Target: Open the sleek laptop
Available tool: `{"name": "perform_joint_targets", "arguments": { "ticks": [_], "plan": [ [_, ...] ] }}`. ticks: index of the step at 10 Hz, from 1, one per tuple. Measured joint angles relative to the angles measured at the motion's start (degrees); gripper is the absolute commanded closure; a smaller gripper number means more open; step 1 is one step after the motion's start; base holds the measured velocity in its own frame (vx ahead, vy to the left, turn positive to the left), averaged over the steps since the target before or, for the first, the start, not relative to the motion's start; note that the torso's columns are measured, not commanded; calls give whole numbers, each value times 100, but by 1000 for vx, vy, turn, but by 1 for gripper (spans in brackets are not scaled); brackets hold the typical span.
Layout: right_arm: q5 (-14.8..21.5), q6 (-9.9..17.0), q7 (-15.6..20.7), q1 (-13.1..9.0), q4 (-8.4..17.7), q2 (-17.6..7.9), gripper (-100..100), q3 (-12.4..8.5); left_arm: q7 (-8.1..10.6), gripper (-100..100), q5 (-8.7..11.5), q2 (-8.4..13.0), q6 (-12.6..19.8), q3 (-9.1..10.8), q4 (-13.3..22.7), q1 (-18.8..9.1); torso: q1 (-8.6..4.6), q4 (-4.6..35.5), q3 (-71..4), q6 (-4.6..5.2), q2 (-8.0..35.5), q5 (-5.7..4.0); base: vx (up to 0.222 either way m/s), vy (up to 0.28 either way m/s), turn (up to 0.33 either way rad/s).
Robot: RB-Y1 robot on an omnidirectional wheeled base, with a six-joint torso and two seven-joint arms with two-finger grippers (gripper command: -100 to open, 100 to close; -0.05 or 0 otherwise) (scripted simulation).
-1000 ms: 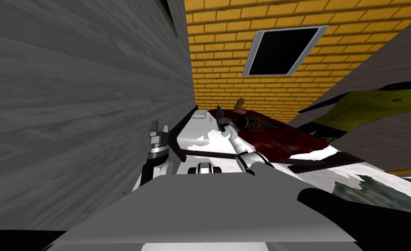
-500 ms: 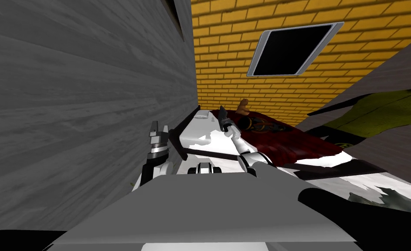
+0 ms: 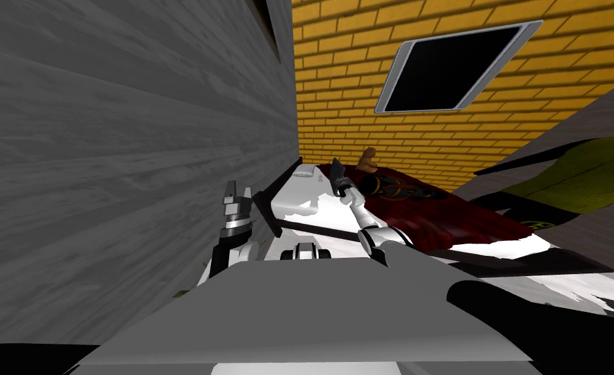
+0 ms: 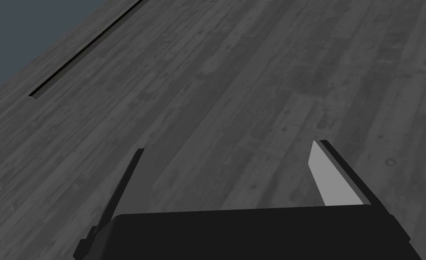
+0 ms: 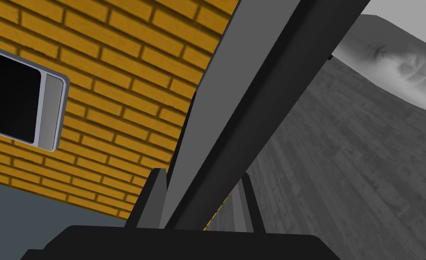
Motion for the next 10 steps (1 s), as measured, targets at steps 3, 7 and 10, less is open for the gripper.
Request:
{"name": "perform_joint_targets", "arguments": {
  "ticks": [3,7,10],
  "plan": [
    [62,-102,-490,71,69,-224,100,-145,0,0,0,0,0,0,0,0,-6,-6,1,-1,1,-5,-17,-9,85],
    [269,-281,-1083,68,271,-346,100,-373,0,0,0,0,0,0,0,1,-4,1,0,4,0,1,-16,-5,72],
    [285,-322,-1402,73,356,-466,100,-452,0,0,0,0,0,0,0,1,10,-1,0,-7,0,5,10,-12,-25]
  ]
}}
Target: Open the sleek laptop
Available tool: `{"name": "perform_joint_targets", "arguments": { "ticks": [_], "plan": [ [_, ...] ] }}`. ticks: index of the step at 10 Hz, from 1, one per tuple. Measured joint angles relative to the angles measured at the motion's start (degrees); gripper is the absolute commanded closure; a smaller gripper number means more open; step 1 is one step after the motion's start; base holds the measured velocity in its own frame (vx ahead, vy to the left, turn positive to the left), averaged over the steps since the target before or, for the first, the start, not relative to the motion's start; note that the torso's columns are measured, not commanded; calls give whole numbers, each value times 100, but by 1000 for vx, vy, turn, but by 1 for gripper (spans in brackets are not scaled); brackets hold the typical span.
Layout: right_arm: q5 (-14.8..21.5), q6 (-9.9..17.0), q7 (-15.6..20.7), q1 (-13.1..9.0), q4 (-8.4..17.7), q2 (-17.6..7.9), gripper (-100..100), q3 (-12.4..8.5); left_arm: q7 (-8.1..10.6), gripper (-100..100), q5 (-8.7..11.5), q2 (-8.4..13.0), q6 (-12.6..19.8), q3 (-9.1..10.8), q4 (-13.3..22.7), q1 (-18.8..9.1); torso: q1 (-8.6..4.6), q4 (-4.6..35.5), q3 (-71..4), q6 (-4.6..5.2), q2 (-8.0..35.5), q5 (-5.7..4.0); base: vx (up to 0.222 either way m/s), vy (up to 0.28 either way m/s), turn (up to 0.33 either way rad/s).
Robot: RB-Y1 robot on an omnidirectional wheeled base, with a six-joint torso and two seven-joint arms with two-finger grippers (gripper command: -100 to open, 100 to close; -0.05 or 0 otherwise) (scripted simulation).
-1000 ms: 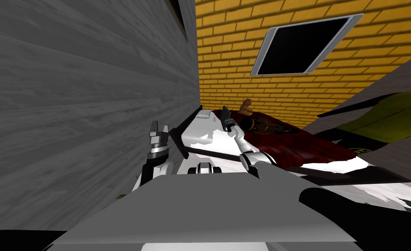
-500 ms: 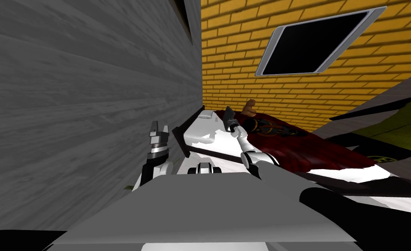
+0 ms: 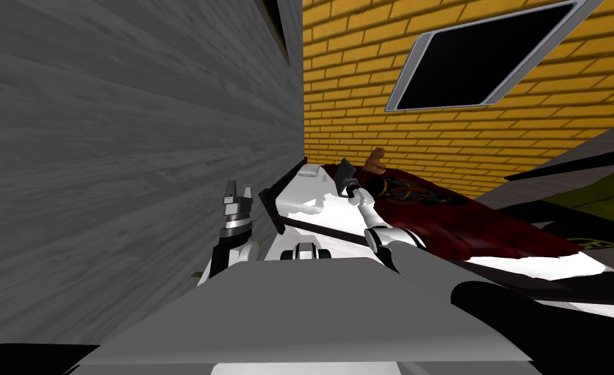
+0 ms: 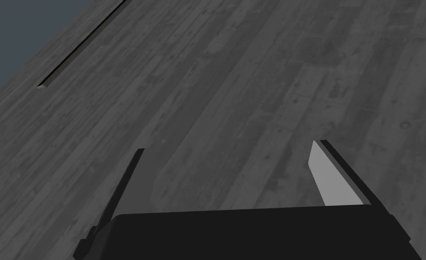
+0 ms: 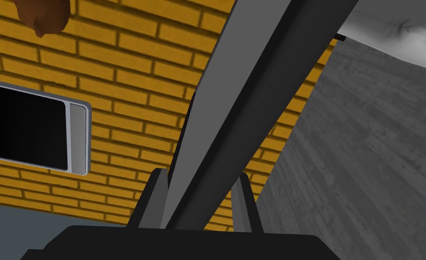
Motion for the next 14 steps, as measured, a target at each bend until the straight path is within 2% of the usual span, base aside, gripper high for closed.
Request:
{"name": "perform_joint_targets", "arguments": {
  "ticks": [7,9,10,11,12,13,14],
  "plan": [
    [-680,-778,-535,525,-337,373,100,-492,0,0,0,0,0,0,0,1,-52,-40,-15,28,-24,-35,65,-30,-103],
    [-814,-1053,-625,646,-351,527,100,-747,0,0,0,0,0,1,0,1,-42,-47,-19,24,-30,-34,42,-18,-73],
    [-828,-1085,-643,658,-362,535,100,-765,0,0,0,0,0,0,0,0,-21,-29,-15,-5,-23,-19,49,-43,-88],
    [-936,-1237,-637,674,-289,632,100,-908,0,0,0,0,0,1,0,1,-16,-37,-15,-4,-26,-23,80,-59,-84],
    [-1102,-1341,-731,766,-298,655,100,-896,0,0,0,1,0,1,0,1,-17,-40,-20,-9,-33,-24,72,-48,-65],
    [-1224,-1453,-779,831,-275,739,100,-973,0,0,0,0,0,1,0,1,-10,-50,-24,-19,-40,-30,75,-47,-53],
    [-1316,-1703,-696,859,-146,888,100,-1212,0,0,0,0,0,0,0,0,-7,-70,-29,-22,-47,-40,46,-28,-23]
  ]
}}
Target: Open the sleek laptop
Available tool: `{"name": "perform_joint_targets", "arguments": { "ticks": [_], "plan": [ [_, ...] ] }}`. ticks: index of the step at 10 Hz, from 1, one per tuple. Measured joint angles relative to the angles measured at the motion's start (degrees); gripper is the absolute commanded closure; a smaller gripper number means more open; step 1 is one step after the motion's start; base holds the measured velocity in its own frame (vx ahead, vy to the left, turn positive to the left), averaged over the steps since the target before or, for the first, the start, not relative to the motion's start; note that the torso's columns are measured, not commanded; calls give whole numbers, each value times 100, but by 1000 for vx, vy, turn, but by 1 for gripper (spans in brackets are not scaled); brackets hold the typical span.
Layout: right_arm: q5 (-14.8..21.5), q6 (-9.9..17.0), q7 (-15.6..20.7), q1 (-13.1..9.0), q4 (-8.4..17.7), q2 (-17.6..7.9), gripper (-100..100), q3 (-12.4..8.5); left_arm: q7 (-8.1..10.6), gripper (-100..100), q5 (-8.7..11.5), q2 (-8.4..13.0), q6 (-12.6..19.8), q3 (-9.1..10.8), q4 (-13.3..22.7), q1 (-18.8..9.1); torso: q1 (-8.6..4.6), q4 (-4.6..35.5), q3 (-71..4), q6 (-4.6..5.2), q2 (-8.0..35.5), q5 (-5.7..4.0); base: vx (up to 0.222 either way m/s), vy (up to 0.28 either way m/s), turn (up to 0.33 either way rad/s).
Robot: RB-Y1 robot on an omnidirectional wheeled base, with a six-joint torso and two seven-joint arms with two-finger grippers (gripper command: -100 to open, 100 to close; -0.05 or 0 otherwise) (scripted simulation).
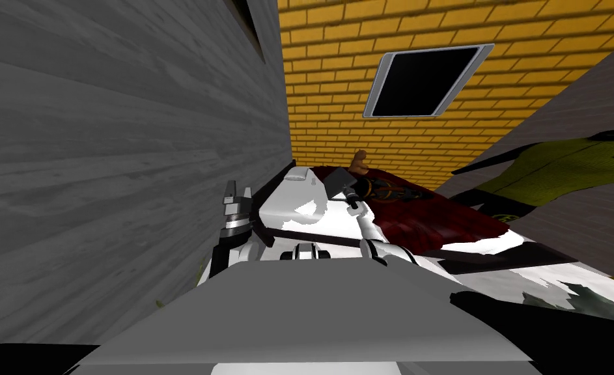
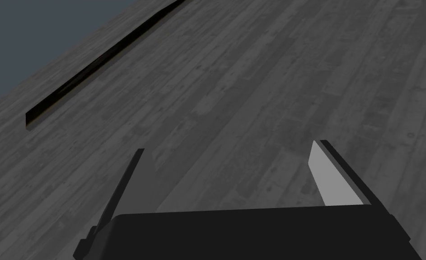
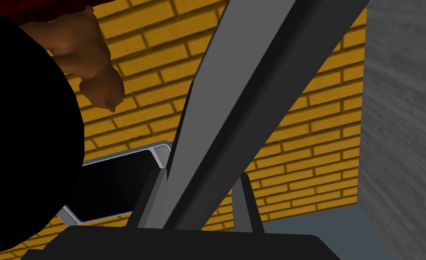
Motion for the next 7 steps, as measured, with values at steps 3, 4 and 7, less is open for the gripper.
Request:
{"name": "perform_joint_targets", "arguments": {
  "ticks": [3,4,7],
  "plan": [
    [-317,-232,-218,299,-52,63,100,-20,0,0,0,0,0,0,0,0,9,9,6,-11,10,4,55,-33,-53],
    [-399,-334,-195,305,39,130,100,-99,0,0,0,0,0,0,0,0,19,13,7,-18,10,8,47,-31,-60],
    [-667,-543,-285,500,80,333,-100,-209,0,0,0,0,0,0,0,-1,30,24,7,-21,11,20,27,-9,9]
  ]
}}
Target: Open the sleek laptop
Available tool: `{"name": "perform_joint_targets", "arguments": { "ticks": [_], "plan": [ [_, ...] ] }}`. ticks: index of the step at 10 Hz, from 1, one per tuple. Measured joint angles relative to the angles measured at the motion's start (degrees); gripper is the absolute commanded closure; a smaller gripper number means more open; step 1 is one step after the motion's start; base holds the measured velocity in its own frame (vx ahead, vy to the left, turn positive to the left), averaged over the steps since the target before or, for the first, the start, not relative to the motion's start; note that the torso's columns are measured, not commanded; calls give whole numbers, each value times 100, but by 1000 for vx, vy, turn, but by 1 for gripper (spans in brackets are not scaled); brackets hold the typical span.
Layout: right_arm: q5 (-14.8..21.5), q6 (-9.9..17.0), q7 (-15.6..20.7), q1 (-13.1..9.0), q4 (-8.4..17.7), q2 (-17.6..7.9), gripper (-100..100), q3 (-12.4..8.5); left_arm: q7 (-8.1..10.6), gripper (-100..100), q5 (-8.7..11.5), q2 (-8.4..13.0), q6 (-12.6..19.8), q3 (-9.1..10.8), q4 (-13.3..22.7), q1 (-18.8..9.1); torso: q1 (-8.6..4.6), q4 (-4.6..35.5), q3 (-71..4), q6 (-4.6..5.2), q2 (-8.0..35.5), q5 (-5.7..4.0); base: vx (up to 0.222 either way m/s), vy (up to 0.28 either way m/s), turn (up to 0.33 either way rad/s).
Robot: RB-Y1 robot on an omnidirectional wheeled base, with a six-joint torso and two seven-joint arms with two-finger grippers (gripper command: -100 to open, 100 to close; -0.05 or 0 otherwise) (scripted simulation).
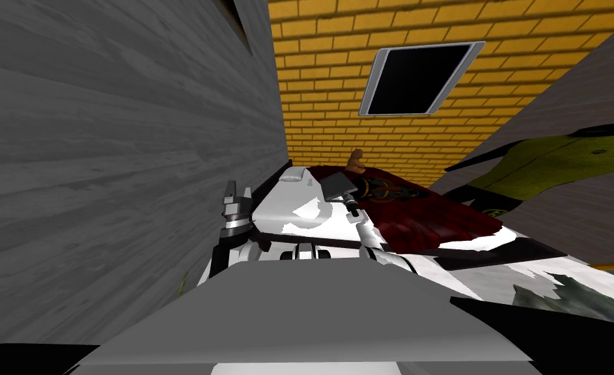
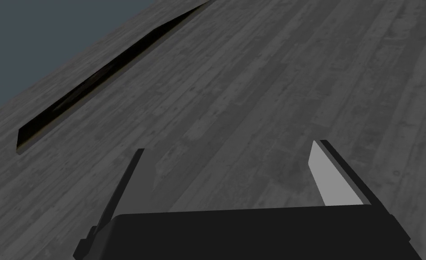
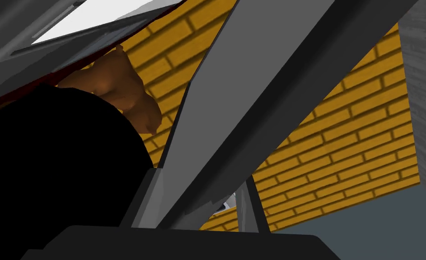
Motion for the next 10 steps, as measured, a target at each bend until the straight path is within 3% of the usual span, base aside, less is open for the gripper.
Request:
{"name": "perform_joint_targets", "arguments": {
  "ticks": [6,9,10],
  "plan": [
    [-879,-130,97,-153,624,-761,-100,404,0,0,0,-1,0,-1,0,-1,0,75,47,38,77,37,-25,58,61],
    [-1374,-355,214,-312,1119,-1201,-100,571,0,0,0,-1,0,-1,0,-1,-13,54,33,39,55,22,-20,55,63],
    [-1522,-305,193,-265,1046,-1309,-100,662,0,0,0,-1,0,-1,0,-1,-17,55,34,42,57,22,-30,57,93]
  ]
}}
